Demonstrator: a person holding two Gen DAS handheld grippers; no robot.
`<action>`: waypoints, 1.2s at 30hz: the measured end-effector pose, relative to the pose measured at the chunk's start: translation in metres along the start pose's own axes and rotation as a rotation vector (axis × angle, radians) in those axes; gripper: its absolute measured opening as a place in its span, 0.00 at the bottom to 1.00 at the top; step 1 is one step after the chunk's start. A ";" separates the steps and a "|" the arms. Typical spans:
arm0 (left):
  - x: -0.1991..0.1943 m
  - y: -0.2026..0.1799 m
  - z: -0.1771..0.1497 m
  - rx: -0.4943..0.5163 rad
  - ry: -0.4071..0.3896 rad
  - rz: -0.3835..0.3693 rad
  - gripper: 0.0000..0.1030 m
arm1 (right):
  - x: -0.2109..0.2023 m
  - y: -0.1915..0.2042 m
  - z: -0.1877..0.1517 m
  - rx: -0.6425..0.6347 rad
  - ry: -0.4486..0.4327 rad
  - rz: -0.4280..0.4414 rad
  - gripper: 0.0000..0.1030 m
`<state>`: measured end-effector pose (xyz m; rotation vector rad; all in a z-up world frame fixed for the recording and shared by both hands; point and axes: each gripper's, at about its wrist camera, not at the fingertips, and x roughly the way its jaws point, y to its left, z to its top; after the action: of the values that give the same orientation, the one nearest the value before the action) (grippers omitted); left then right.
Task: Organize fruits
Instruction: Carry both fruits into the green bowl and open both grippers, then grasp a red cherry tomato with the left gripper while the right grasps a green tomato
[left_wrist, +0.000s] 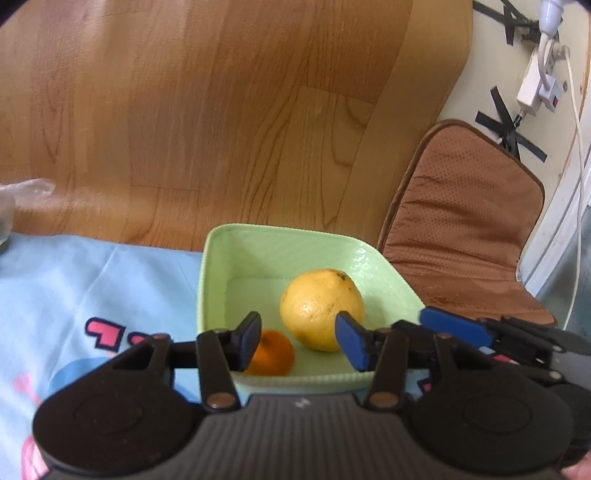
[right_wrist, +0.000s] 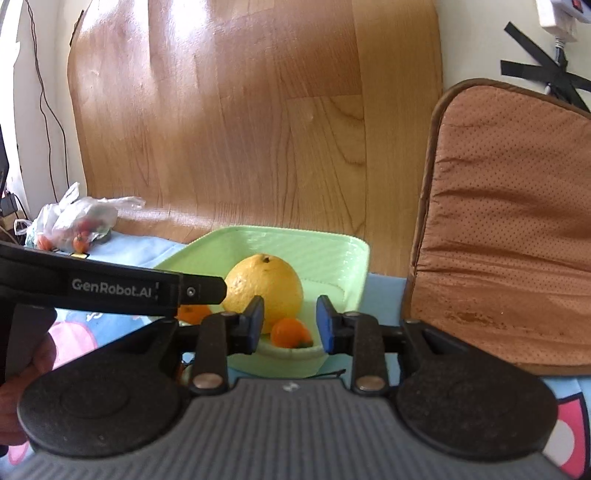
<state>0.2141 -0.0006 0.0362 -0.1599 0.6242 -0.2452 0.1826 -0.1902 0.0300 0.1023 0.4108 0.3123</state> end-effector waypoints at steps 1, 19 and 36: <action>-0.006 0.000 0.000 -0.008 -0.008 -0.004 0.44 | -0.004 -0.002 0.000 0.012 -0.004 0.003 0.33; -0.074 -0.018 -0.094 -0.063 0.093 -0.167 0.43 | -0.085 0.014 -0.064 -0.004 0.088 0.056 0.38; -0.064 -0.030 -0.098 -0.006 0.055 -0.085 0.30 | -0.053 -0.030 -0.048 0.291 0.137 0.154 0.42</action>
<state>0.1003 -0.0192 -0.0001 -0.1861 0.6730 -0.3312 0.1256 -0.2340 0.0008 0.4007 0.5839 0.4116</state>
